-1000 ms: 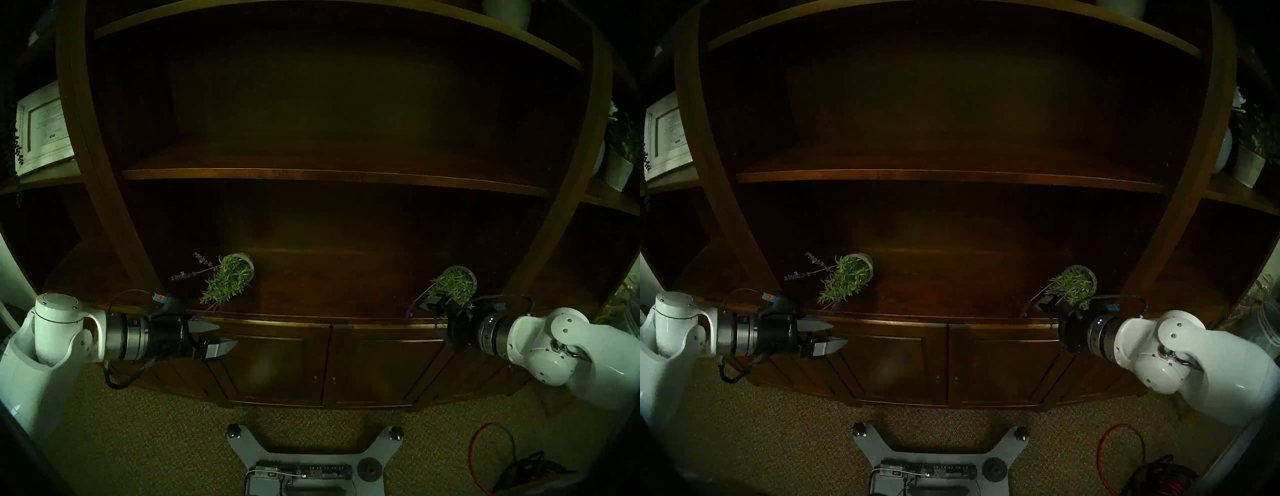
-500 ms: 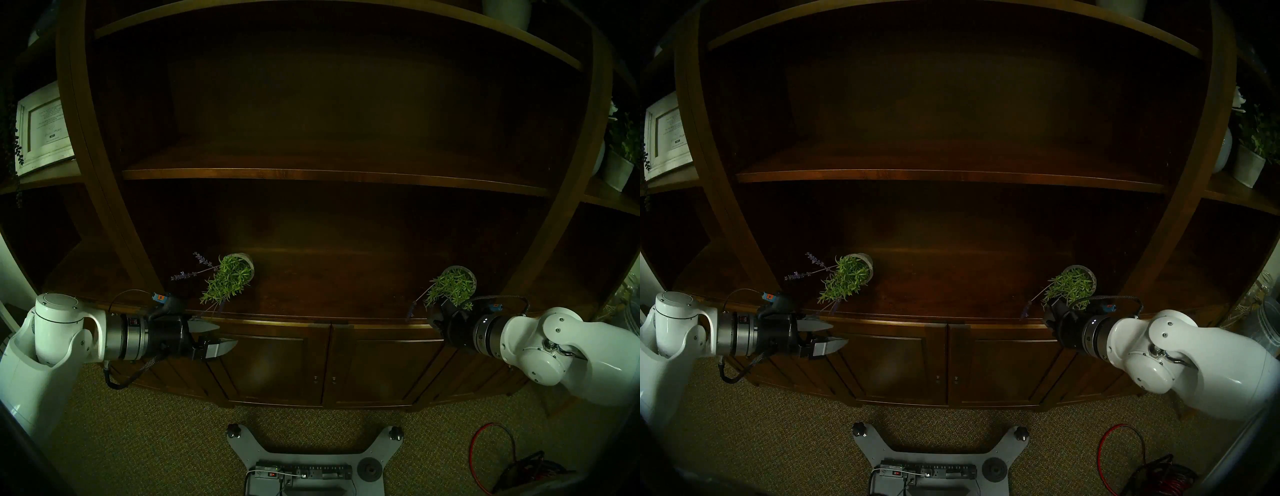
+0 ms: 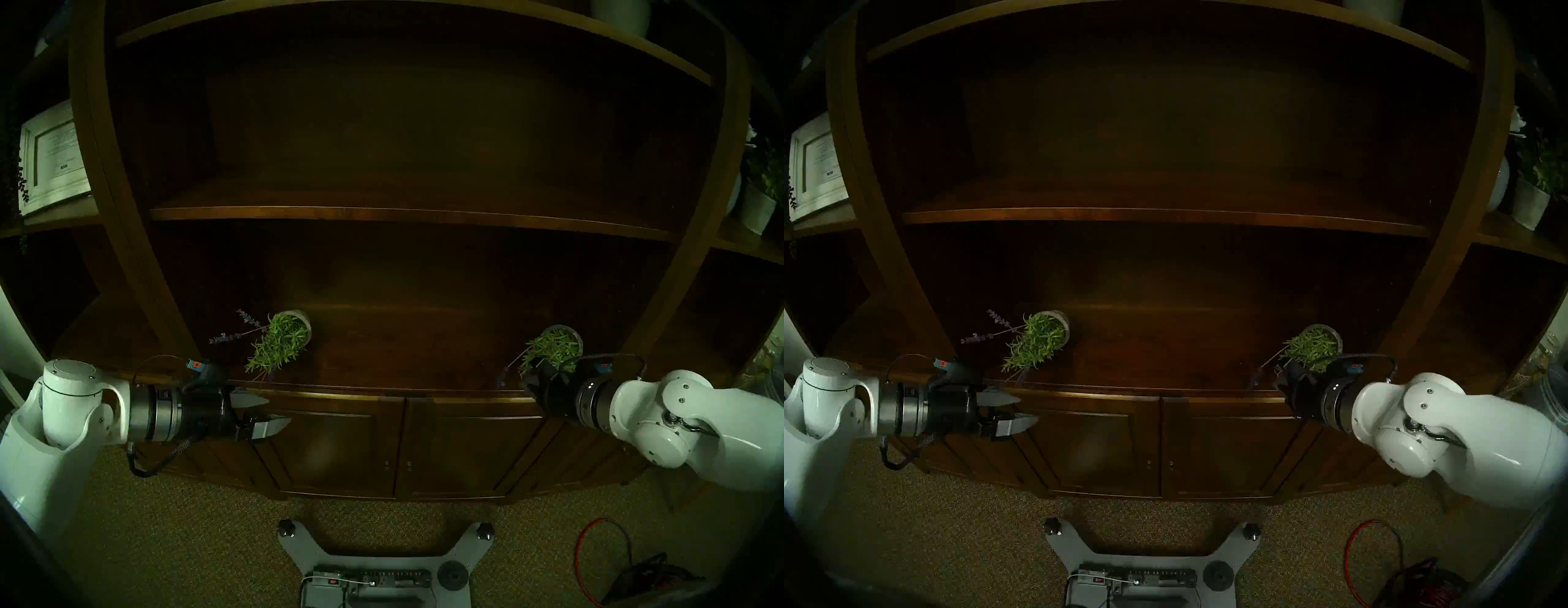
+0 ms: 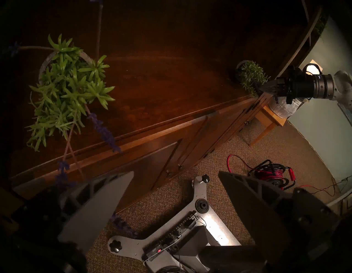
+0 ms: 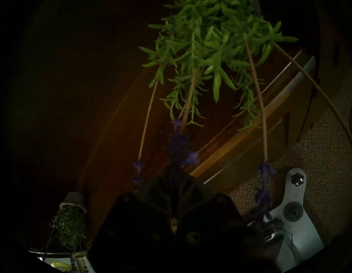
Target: Place the fake decorative plant upright
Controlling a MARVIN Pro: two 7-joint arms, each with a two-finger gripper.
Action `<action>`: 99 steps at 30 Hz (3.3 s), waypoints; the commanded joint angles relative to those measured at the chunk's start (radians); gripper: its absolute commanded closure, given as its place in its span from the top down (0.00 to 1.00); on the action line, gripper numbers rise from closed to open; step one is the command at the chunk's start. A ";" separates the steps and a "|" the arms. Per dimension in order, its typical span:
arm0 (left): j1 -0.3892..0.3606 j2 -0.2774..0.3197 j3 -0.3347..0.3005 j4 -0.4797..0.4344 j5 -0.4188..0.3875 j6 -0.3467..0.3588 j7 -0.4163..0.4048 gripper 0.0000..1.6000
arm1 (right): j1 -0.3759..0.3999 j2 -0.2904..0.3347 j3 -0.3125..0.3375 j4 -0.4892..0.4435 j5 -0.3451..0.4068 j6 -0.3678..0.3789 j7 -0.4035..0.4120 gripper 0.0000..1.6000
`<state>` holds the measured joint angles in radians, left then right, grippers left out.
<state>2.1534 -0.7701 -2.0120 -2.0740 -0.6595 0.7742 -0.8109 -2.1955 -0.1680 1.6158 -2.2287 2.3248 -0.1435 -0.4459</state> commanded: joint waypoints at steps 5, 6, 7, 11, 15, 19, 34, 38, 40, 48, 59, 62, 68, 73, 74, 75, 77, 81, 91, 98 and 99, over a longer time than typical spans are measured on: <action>-0.011 0.002 -0.009 -0.010 -0.003 -0.003 -0.001 1.00 | 0.142 0.034 -0.045 -0.051 -0.024 0.034 0.005 0.00; -0.011 0.002 -0.009 -0.009 -0.003 -0.003 -0.001 1.00 | 0.155 0.033 -0.051 -0.055 -0.024 0.038 0.003 0.00; -0.011 0.003 -0.009 -0.009 -0.003 -0.003 -0.001 1.00 | 0.165 0.030 -0.054 -0.057 -0.024 0.042 0.003 0.00; -0.010 0.003 -0.008 -0.009 -0.002 -0.003 -0.001 1.00 | 0.196 0.024 -0.057 -0.060 -0.025 0.056 0.005 0.00; -0.010 0.003 -0.007 -0.008 -0.002 -0.003 -0.001 1.00 | 0.226 0.017 -0.061 -0.058 -0.025 0.068 0.007 0.00; -0.010 0.003 -0.007 -0.008 -0.002 -0.003 -0.001 1.00 | 0.242 0.009 -0.071 -0.055 -0.026 0.076 0.010 0.00; -0.010 0.004 -0.004 -0.005 -0.001 -0.003 -0.001 1.00 | 0.322 -0.048 -0.124 -0.032 -0.041 0.107 0.006 0.00; -0.010 0.005 -0.003 -0.004 -0.001 -0.003 -0.001 1.00 | 0.352 -0.063 -0.130 -0.027 -0.047 0.114 0.003 0.00; -0.010 0.005 -0.002 -0.004 -0.001 -0.003 -0.001 1.00 | 0.367 -0.069 -0.129 -0.027 -0.050 0.116 0.002 0.00; -0.010 0.006 -0.001 -0.002 0.000 -0.003 -0.001 1.00 | 0.424 -0.097 -0.138 -0.022 -0.058 0.126 -0.005 0.00; -0.010 0.008 0.001 -0.001 0.000 -0.004 -0.001 1.00 | 0.506 -0.151 -0.169 0.007 -0.070 0.138 -0.017 0.00; -0.010 0.009 0.002 0.000 0.000 -0.004 -0.001 1.00 | 0.541 -0.173 -0.178 0.027 -0.073 0.142 -0.023 0.00; -0.010 0.010 0.003 0.000 0.000 -0.004 -0.001 1.00 | 0.573 -0.198 -0.183 0.055 -0.078 0.146 -0.027 0.00; -0.010 0.011 0.004 0.001 0.000 -0.004 -0.001 1.00 | 0.639 -0.235 -0.205 0.096 -0.084 0.149 -0.038 0.00; -0.010 0.011 0.004 0.001 0.000 -0.004 -0.001 1.00 | 0.639 -0.235 -0.205 0.096 -0.084 0.149 -0.038 0.00; -0.010 0.011 0.004 0.001 0.000 -0.004 -0.001 1.00 | 0.648 -0.245 -0.209 0.106 -0.087 0.149 -0.039 0.00; -0.010 0.011 0.004 0.002 0.000 -0.004 -0.001 1.00 | 0.659 -0.252 -0.214 0.114 -0.088 0.149 -0.041 0.00; -0.010 0.012 0.005 0.002 0.000 -0.004 -0.001 1.00 | 0.690 -0.280 -0.232 0.140 -0.096 0.148 -0.048 0.00; -0.010 0.013 0.006 0.003 0.000 -0.004 -0.001 1.00 | 0.784 -0.355 -0.293 0.209 -0.131 0.145 -0.071 0.00; -0.011 0.014 0.006 0.003 0.000 -0.004 -0.001 1.00 | 0.829 -0.413 -0.329 0.256 -0.166 0.137 -0.086 0.00; -0.011 0.015 0.006 0.003 0.000 -0.004 -0.001 1.00 | 0.833 -0.423 -0.332 0.262 -0.172 0.136 -0.088 0.00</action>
<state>2.1537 -0.7579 -1.9964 -2.0617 -0.6566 0.7740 -0.8110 -1.4650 -0.5288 1.2948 -1.9873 2.1946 0.0011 -0.5242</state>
